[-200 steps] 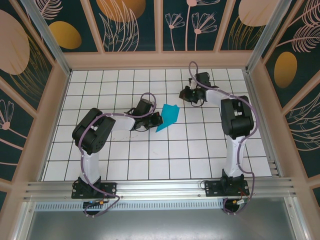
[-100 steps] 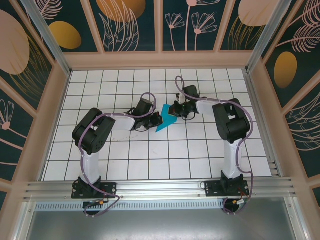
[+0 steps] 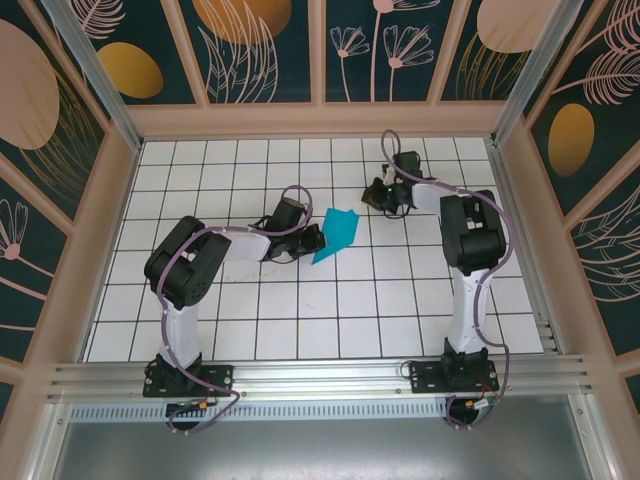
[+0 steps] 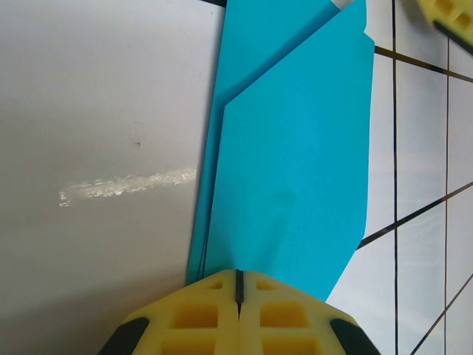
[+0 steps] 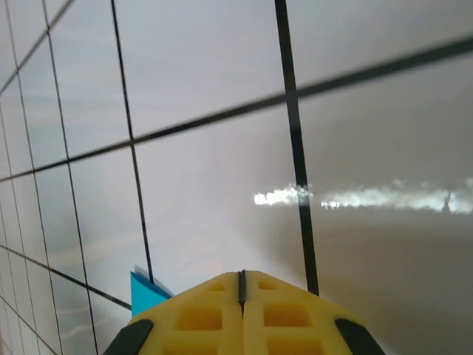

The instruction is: Fold a paper plane with a square sheet of paper (pick it up from the middle)

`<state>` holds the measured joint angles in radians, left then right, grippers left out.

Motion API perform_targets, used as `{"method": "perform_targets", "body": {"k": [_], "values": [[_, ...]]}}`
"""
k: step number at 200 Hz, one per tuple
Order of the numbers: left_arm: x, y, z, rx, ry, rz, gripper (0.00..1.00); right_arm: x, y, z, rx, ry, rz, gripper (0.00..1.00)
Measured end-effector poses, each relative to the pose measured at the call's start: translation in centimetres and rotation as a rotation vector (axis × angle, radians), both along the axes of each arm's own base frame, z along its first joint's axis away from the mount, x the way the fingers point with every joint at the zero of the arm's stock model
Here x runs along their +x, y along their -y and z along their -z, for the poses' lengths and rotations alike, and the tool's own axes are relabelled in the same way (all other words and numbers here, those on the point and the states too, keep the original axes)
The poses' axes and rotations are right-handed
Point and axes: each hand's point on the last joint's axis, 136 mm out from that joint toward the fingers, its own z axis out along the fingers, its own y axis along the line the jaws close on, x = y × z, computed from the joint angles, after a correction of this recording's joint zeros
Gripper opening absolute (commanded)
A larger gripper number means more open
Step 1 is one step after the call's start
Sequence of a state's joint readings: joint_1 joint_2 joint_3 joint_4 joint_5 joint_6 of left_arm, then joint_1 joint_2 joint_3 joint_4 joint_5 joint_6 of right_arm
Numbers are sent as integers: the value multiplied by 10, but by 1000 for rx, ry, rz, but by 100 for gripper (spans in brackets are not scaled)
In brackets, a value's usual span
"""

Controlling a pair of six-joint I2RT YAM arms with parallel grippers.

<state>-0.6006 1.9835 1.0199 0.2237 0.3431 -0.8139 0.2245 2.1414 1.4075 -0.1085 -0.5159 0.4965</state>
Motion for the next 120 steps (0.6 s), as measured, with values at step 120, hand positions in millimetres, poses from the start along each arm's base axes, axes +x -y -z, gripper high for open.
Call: {"method": "perform_targets", "body": {"k": [120], "values": [[0, 0, 0, -1, 1, 0, 0, -103, -87, 0, 142, -110, -274, 1]]}}
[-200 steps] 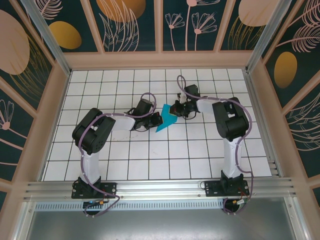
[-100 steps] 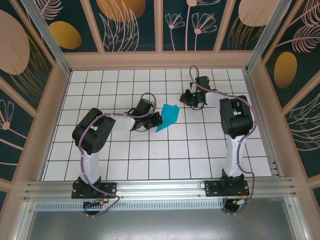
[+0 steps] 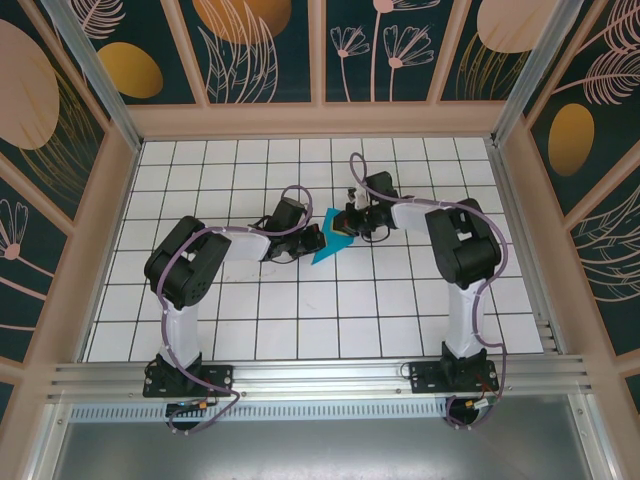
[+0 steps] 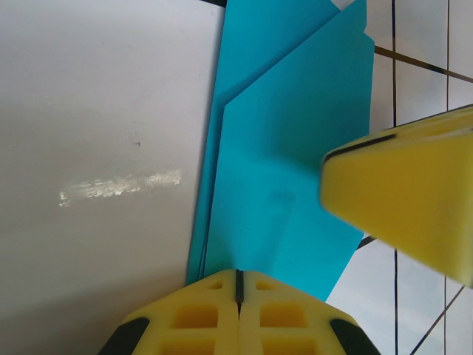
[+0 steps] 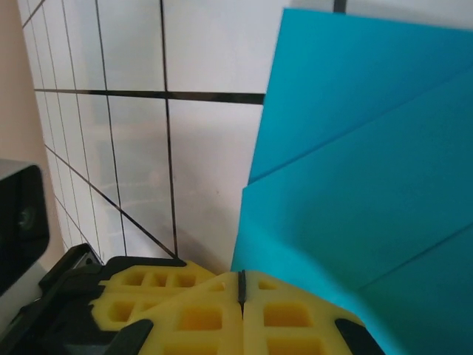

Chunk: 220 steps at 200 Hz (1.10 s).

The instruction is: Fold a paper plane with a square sheet of paper (pick it up from the middle)

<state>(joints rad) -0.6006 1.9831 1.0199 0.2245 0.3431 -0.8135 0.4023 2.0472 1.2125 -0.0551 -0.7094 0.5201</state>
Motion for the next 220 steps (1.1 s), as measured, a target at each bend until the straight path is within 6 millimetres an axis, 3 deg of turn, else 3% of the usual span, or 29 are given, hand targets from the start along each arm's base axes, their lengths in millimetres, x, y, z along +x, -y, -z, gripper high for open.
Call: {"method": "perform_targets", "body": {"k": [24, 73, 98, 140, 182, 220], "values": [[-1, 0, 0, -2, -2, 3, 0, -3, 3, 17, -20, -41, 8, 1], [-2, 1, -4, 6, -18, 17, 1, -1, 5, 20, -28, -60, 20, 1], [-3, 1, -22, -6, -2, 19, 8, -1, 5, 20, -28, -71, 32, 1], [0, 5, -52, -47, 43, 15, 11, -1, 6, 20, -29, -86, 48, 0], [-9, 15, -53, -73, 15, 44, 11, 0, 6, 21, -30, -96, 60, 0], [-20, 21, -35, -61, -32, 64, 11, 0, 6, 21, -31, -99, 63, 0]]}}
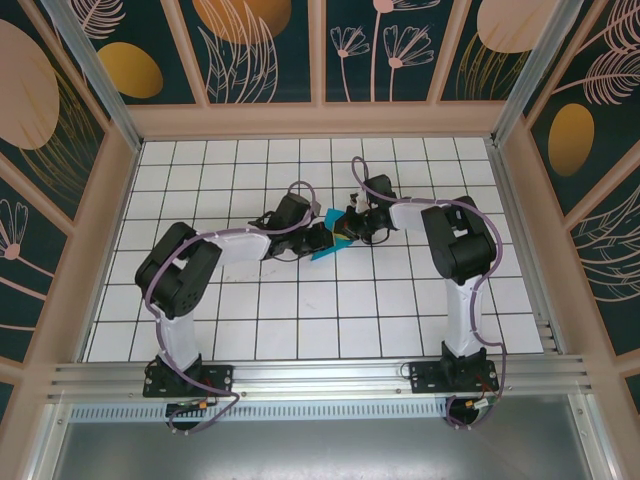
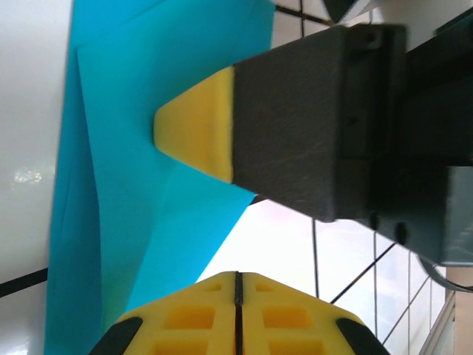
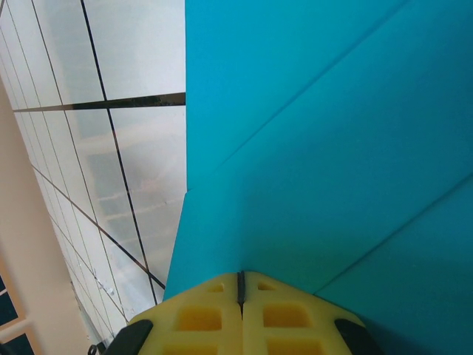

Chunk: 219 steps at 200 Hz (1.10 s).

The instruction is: Fold a paper plane with a square sheet of paper (pick it up from the middle)

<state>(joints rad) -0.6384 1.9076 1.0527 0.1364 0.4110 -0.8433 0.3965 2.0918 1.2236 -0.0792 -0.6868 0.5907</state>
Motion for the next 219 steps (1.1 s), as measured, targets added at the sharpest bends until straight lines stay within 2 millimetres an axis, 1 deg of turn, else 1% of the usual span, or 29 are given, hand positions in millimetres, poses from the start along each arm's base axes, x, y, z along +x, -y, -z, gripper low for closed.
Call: {"method": "perform_targets", "body": {"k": [24, 38, 135, 219], "values": [[-1, -3, 12, 24, -22, -6, 11, 0, 0, 0, 0, 0, 0, 0], [-1, -6, 16, 41, -27, -16, 11, 0, 0, 0, 0, -1, 0, 0], [0, -18, 28, 101, -26, -58, 9, 0, 0, 0, -2, -2, 1, 0], [-2, -23, 34, 119, -26, -69, 7, 0, 0, 0, -3, -5, 0, 0]]}}
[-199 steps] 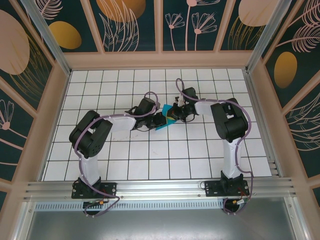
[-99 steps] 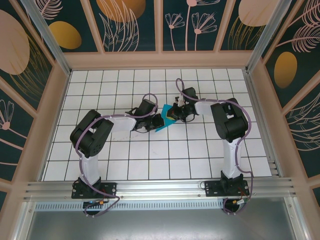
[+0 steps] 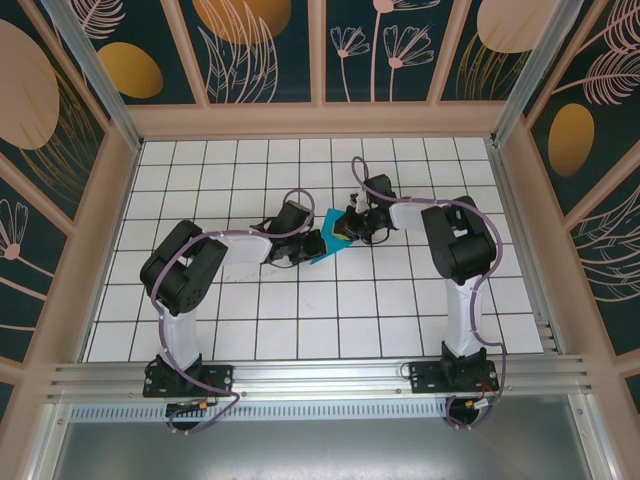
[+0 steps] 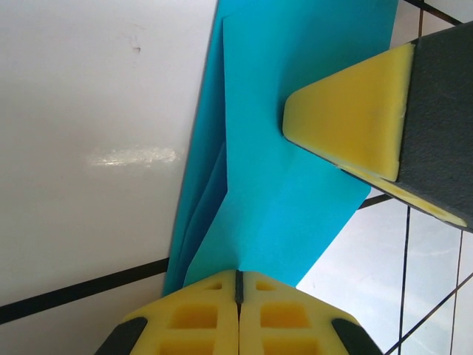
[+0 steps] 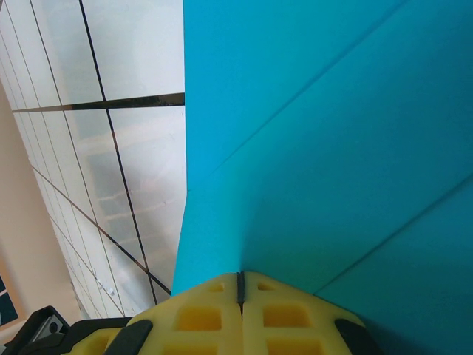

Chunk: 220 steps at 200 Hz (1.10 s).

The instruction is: Fold a paper plane with a square sheet of paper (pick it up from the middle)

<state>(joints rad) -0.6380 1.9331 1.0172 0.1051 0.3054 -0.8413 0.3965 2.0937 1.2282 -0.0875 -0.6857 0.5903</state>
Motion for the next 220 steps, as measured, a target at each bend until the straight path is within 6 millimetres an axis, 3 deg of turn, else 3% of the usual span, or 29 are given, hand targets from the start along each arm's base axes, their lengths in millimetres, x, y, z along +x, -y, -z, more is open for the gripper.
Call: {"method": "perform_targets", "body": {"k": [74, 220], "values": [[-2, -2, 2, -15, 23, 2, 6, 0, 0, 0, -2, -5, 0, 0], [-25, -18, 2, 14, 28, 44, 5, 0, 1, 1, -7, -5, -2, 0]]}}
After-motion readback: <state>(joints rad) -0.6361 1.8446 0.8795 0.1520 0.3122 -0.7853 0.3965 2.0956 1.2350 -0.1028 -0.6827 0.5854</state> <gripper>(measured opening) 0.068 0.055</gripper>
